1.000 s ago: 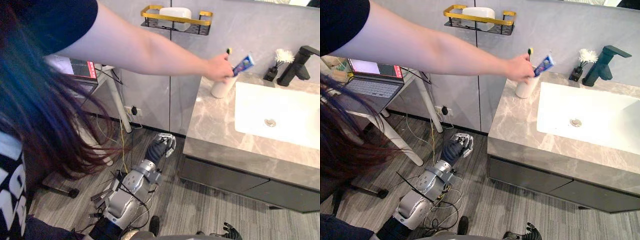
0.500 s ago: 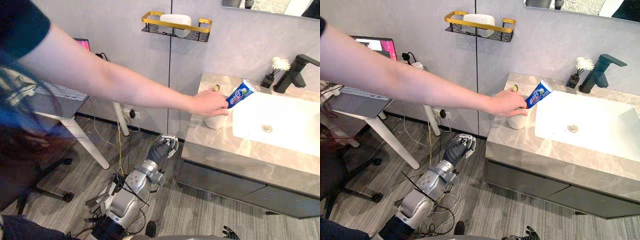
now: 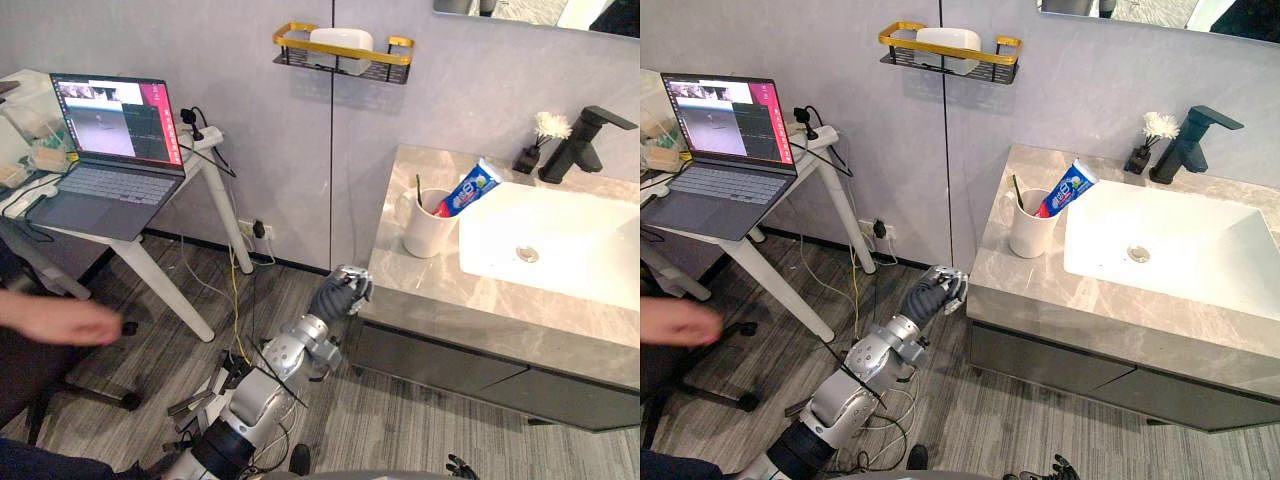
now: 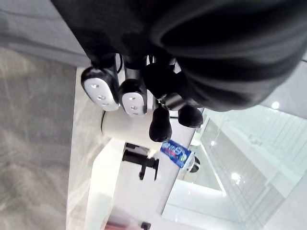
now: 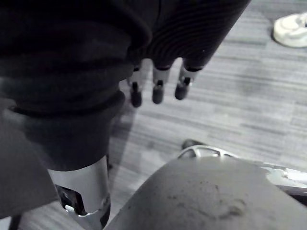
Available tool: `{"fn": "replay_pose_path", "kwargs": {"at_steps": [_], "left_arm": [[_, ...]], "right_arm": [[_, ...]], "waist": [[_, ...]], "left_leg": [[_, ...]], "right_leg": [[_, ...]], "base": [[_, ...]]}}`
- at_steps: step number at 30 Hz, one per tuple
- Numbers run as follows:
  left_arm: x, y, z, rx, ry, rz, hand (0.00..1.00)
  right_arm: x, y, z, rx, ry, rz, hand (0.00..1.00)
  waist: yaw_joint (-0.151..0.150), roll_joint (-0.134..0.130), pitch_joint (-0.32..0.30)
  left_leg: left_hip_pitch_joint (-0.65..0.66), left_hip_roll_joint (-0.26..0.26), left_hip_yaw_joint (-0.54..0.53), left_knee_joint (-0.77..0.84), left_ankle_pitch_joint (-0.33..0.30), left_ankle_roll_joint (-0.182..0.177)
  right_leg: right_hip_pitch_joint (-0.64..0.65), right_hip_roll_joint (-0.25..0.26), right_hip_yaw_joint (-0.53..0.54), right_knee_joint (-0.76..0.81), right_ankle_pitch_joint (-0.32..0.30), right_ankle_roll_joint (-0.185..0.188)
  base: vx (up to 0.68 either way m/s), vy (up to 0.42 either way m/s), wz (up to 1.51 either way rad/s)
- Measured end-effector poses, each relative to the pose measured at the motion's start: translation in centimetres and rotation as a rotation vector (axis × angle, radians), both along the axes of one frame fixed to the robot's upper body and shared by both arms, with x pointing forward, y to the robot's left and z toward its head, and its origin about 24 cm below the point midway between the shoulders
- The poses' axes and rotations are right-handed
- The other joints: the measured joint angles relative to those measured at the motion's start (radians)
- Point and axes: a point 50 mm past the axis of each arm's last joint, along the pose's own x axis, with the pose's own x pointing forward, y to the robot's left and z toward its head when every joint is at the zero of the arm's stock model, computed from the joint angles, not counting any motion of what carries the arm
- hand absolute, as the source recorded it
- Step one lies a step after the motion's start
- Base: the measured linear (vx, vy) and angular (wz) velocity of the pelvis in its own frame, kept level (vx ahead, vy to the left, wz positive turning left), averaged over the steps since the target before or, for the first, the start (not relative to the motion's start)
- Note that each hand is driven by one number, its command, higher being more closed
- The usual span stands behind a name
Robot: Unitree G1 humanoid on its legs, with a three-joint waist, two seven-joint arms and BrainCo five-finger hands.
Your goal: Organize washtable
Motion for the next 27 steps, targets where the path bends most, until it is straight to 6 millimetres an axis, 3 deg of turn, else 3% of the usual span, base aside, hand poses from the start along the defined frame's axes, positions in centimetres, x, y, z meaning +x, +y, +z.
{"fn": "replay_pose_path", "kwargs": {"at_steps": [3, 7, 16, 27], "left_arm": [[0.1, -0.6, 0.5, -0.027, 0.009, -0.071, 1.00], [0.3, -1.9, 1.5, -0.068, 0.013, -0.164, 1.00], [1.0, -6.2, 6.4, -0.113, -0.151, -0.294, 1.00], [2.1, -8.0, 7.5, -0.079, -0.185, -0.290, 1.00]], "right_arm": [[0.3, 0.0, 0.0, 0.001, -0.001, 0.005, 0.00], [0.7, 0.0, 0.1, 0.012, -0.010, 0.018, 0.00], [1.4, -0.1, 0.2, 0.008, -0.032, 0.062, 0.00], [2.3, -0.6, 0.6, -0.006, -0.071, 0.060, 0.00]], "waist": [[-0.009, 0.001, -0.001], [-0.045, 0.006, 0.000], [-0.074, 0.019, 0.018], [-0.105, 0.044, 0.076]], "left_leg": [[-0.014, 0.006, 0.021, 0.000, 0.000, 0.000], [-0.041, 0.009, 0.039, 0.000, -0.001, -0.001], [-0.062, 0.008, 0.080, 0.001, -0.004, -0.002], [-0.086, 0.007, 0.118, 0.001, -0.005, -0.001]], "right_leg": [[-0.026, 0.002, 0.025, -0.001, 0.008, -0.004], [-0.066, -0.003, 0.052, 0.001, 0.018, -0.004], [-0.112, -0.011, 0.095, 0.011, 0.028, -0.001], [-0.173, -0.019, 0.140, 0.042, 0.028, 0.000]], "base": [[-0.01, 0.008, -0.23], [0.00, 0.013, -0.23], [0.01, 0.016, -0.14], [-0.01, 0.017, -0.12]]}}
